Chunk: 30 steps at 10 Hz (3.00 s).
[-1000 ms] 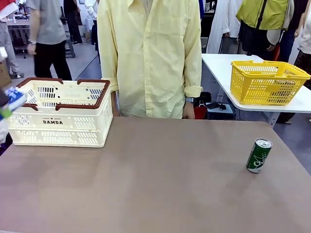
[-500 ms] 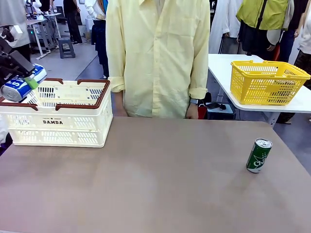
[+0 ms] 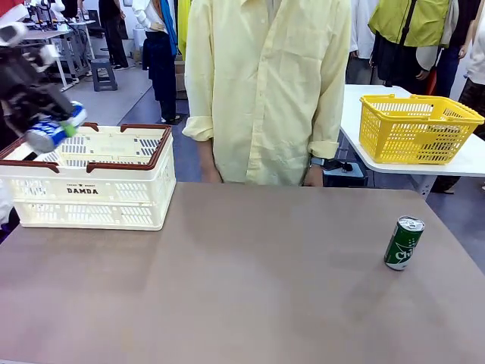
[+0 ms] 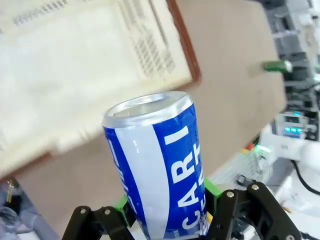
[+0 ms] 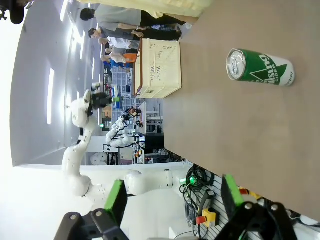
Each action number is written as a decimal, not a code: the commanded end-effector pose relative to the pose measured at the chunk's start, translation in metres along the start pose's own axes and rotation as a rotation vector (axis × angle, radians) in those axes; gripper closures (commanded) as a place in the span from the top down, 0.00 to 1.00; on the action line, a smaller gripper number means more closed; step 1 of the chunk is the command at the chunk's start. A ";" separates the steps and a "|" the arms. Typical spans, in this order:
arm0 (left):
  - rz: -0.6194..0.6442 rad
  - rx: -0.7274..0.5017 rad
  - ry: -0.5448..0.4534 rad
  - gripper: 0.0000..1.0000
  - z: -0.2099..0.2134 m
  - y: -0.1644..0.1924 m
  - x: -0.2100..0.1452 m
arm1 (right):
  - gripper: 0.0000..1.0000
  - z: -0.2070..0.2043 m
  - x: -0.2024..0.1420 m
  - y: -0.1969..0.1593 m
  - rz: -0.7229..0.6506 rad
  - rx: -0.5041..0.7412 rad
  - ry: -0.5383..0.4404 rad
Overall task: Place the drinks into the Shopping basket.
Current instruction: Pick up one drink and place it into the Shopping basket.
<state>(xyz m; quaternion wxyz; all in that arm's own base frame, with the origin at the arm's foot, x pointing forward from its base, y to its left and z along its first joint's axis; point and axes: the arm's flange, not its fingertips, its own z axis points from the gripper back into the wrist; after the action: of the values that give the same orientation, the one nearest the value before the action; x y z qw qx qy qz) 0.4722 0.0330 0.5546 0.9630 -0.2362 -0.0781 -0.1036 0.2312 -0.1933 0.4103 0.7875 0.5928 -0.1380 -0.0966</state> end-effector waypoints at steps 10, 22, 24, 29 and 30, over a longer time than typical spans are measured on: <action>0.072 0.253 -0.006 0.00 -0.168 0.076 0.084 | 1.00 0.001 -0.001 0.003 0.007 0.001 0.004; 0.158 0.303 -0.059 1.00 -0.164 0.078 0.087 | 1.00 0.001 -0.001 0.003 0.007 0.001 0.004; 0.136 0.300 -0.053 1.00 -0.110 0.059 0.076 | 1.00 0.001 -0.001 0.003 0.007 0.001 0.004; 0.066 -0.302 -0.031 1.00 0.037 0.035 -0.097 | 1.00 0.001 -0.001 0.003 0.007 0.001 0.004; 0.046 -0.454 -0.101 1.00 0.033 0.052 -0.131 | 1.00 0.001 -0.001 0.003 0.007 0.001 0.004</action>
<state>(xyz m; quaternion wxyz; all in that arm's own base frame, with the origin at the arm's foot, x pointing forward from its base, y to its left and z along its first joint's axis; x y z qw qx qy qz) 0.3670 0.0968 0.5710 0.9116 -0.3931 -0.0880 -0.0816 0.2314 -0.1929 0.4103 0.7878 0.5927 -0.1375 -0.0961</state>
